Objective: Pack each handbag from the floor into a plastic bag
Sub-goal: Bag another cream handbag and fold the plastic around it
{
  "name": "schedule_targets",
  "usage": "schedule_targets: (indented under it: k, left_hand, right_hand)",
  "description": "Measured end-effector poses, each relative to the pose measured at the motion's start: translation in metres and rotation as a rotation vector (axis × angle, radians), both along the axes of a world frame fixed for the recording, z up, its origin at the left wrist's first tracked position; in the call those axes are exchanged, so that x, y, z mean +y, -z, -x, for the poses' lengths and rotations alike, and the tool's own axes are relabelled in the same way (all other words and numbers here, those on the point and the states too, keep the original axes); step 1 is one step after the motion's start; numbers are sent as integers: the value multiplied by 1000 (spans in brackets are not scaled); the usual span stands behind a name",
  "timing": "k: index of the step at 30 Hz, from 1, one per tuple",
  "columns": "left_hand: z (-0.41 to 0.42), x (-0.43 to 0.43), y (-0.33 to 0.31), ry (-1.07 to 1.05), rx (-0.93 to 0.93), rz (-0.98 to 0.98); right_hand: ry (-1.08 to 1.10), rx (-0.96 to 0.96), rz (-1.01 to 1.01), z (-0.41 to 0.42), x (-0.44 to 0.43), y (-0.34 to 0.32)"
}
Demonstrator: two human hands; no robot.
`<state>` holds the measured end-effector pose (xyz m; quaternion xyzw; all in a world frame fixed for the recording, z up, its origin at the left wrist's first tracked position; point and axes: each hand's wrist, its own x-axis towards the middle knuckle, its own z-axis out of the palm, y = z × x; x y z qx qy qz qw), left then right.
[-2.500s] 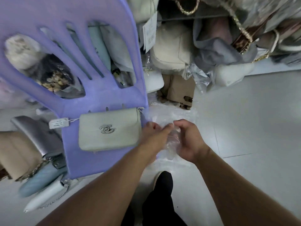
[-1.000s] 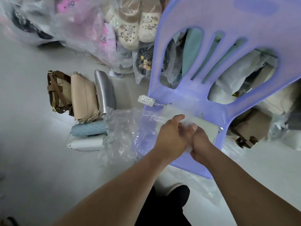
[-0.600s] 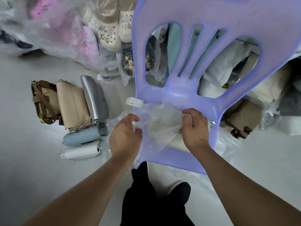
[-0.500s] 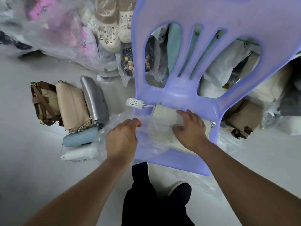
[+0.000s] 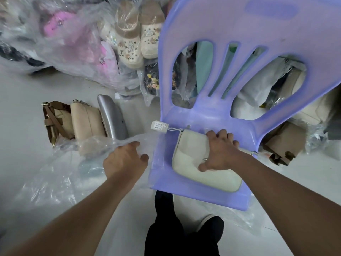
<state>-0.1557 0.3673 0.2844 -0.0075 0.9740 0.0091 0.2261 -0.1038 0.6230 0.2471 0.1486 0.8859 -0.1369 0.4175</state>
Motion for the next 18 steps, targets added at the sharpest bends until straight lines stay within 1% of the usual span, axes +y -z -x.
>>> schedule_targets:
  k: [3,6,9,11,14,18]
  left_hand:
    - [-1,0,8,-148,-60,-52]
    - [0,5,10,-287,-99,-139]
    - [-1,18,9,-352,-125,-309]
    - [-4,27,8,-350,-110,-429]
    - [-9,38,7,-250,-103,-535]
    - [-16,49,3,151,-28,-611]
  right_hand:
    - [100,51,107,-7,11,-10]
    - [155,128,212,-21,28,-29]
    - [186,222,273,-42,40,-44]
    - [174,283,302,-50,43,-47]
    - [146,277,337,-53,41,-47]
    - [113,291,308,-48,33,-41]
